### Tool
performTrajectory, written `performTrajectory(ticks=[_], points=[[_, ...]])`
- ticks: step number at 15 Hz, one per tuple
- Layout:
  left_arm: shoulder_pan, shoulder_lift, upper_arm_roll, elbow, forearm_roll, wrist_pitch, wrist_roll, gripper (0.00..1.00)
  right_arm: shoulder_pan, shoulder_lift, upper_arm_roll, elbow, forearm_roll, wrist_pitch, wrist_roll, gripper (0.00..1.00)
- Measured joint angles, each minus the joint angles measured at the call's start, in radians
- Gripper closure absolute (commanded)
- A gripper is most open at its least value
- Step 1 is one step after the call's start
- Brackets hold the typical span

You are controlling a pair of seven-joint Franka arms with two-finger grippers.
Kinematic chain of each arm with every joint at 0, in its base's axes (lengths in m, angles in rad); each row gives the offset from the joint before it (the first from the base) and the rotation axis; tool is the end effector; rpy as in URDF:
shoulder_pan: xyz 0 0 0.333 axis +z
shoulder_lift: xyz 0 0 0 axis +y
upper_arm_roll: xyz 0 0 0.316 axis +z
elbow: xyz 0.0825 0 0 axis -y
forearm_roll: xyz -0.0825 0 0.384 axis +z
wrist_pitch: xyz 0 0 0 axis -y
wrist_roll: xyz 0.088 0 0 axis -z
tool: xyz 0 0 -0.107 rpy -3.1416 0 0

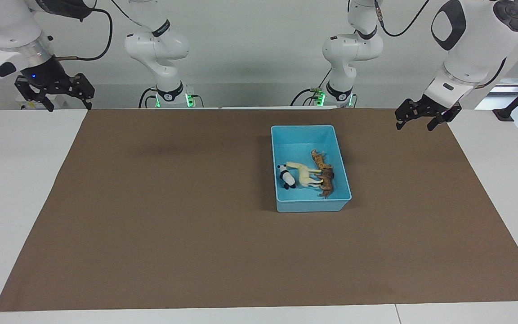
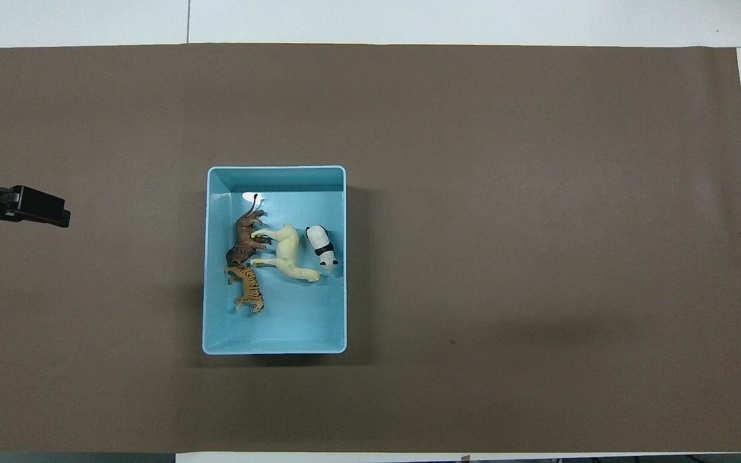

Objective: Put all toys into storage box

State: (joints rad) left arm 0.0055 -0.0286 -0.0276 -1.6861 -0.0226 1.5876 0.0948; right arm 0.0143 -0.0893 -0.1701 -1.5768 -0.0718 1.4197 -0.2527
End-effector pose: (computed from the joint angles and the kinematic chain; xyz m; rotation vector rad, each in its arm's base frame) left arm 0.5433 -0.0146 0.5873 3.1102 -0.1801 -0.1076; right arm 0.5025 -0.0922 0.6560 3.0950 0.1390 -0.1226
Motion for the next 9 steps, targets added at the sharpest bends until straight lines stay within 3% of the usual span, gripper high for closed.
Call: performTrajectory(ticks=[9], points=[[0.0,0.0,0.0,0.0,0.0,0.0,0.0,0.0,0.0,-0.017,0.001,-0.02,0.0,-0.004,0.0,0.0]])
